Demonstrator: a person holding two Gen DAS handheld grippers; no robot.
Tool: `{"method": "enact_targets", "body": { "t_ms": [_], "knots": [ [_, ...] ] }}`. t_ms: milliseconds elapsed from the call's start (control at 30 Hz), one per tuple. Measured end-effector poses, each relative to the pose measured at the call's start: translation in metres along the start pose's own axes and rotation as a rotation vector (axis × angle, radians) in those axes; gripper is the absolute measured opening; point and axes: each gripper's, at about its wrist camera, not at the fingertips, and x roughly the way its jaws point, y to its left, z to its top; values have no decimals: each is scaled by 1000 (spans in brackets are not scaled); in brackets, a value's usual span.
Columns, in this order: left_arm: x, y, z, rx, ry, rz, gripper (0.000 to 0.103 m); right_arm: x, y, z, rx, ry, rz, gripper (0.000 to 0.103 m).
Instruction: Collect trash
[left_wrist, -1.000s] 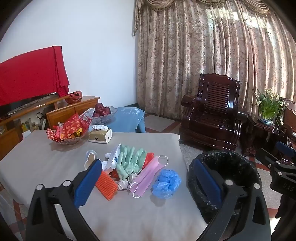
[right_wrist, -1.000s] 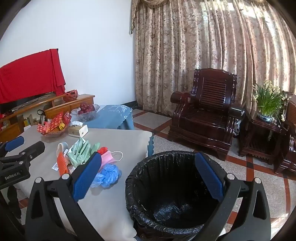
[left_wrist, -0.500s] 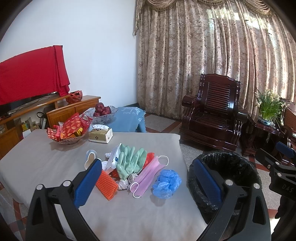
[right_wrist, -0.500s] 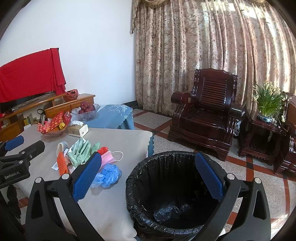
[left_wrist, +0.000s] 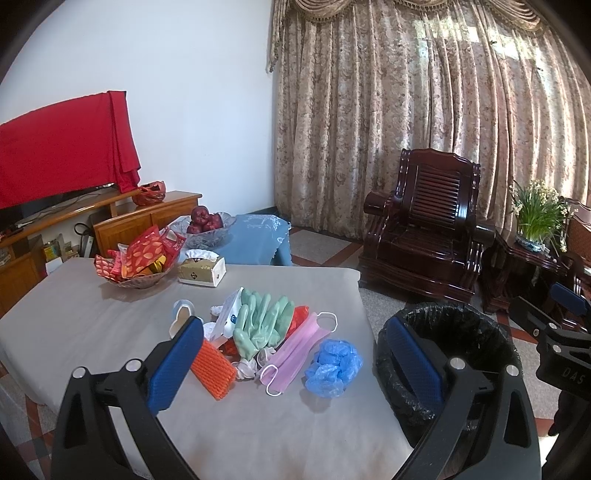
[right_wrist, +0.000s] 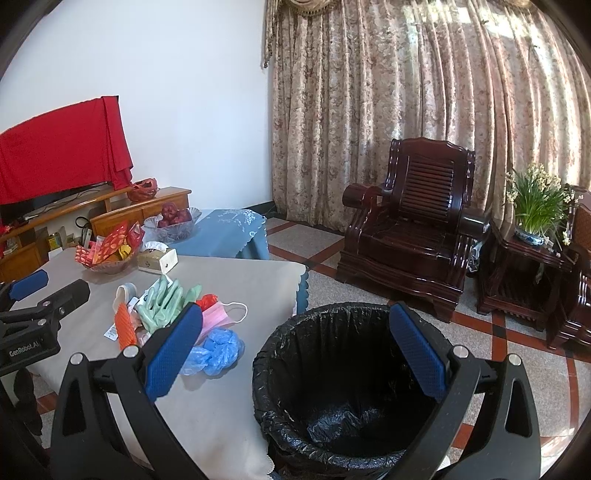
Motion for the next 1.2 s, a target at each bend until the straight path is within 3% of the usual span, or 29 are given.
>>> {"method": "enact_targets", "body": {
  "t_ms": [1200],
  "knots": [
    [-4, 3, 0, -6, 2, -2, 97, 6, 9, -4, 0, 7, 1, 98]
  ]
}}
